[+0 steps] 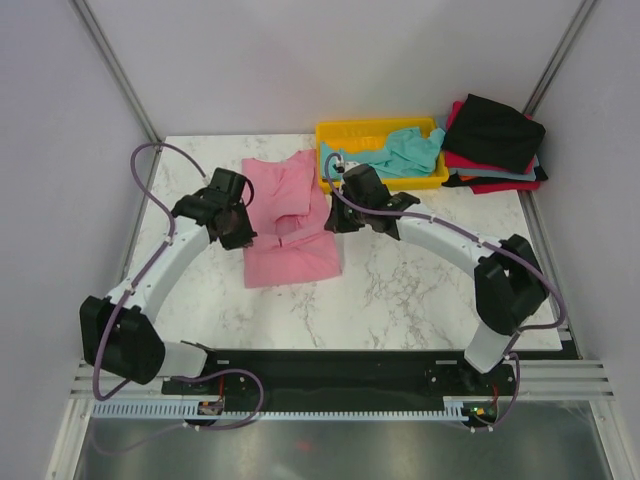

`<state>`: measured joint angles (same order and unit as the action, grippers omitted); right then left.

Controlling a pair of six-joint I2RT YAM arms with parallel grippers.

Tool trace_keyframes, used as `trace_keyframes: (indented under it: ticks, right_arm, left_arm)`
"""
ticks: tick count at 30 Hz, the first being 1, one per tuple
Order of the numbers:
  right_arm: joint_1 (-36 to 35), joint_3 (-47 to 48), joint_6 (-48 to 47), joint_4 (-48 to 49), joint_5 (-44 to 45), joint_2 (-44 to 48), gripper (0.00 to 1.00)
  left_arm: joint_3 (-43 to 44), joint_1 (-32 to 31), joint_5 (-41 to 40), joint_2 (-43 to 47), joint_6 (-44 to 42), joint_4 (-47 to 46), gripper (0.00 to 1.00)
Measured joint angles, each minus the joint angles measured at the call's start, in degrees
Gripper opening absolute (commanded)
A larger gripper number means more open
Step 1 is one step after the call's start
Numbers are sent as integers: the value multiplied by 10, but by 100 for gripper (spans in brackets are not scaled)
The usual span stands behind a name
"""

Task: Fold and stack the t-shirts
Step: Fold the tshirt

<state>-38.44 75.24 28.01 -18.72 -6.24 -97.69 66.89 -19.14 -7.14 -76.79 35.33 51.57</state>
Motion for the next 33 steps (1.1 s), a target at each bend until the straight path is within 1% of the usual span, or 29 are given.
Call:
trace_keyframes:
  ticks: [5, 12, 15, 16, 17, 19, 20, 21, 22, 25, 28, 30, 32, 33]
  right_arm:
    - [23, 48, -17, -2, -22, -59, 0]
    - [44, 117, -30, -1, -48, -155, 0]
    - [52, 139, -31, -3, -54, -196, 7]
    - [54, 148, -33, -5, -56, -210, 15]
    - [56, 156, -32, -5, -56, -221, 21]
    - [62, 178, -33, -9, -57, -247, 31]
    - [66, 193, -33, -13, -58, -262, 36]
    - [71, 212, -32, -18, -60, -277, 41]
    - [75, 228, -32, -22, -60, -288, 47]
    - [92, 290, -29, -43, -58, -319, 55]
    - [112, 343, -28, -63, -52, -326, 57]
    - [121, 357, -28, -64, -42, -316, 57]
    - [126, 347, -29, -66, -34, -290, 59]
    - [127, 330, -30, -63, -30, -271, 61]
  left_arm:
    - [45, 44, 32, -75, -31, -24, 2]
    - [77, 71, 57, -177, -54, -50, 3]
    - [93, 88, 74, -224, -59, -55, 5]
    - [101, 95, 78, -241, -60, -55, 8]
    - [106, 101, 83, -257, -61, -56, 9]
    - [128, 116, 92, -296, -62, -56, 19]
    - [141, 124, 99, -320, -64, -56, 27]
    - [158, 132, 107, -344, -66, -52, 39]
    - [179, 139, 114, -368, -69, -49, 44]
    - [268, 159, 134, -447, -78, -19, 62]
    - [377, 169, 137, -495, -91, 20, 67]
    - [449, 170, 135, -507, -99, 40, 67]
    - [491, 170, 132, -496, -104, 47, 67]
    - [491, 170, 131, -481, -106, 45, 67]
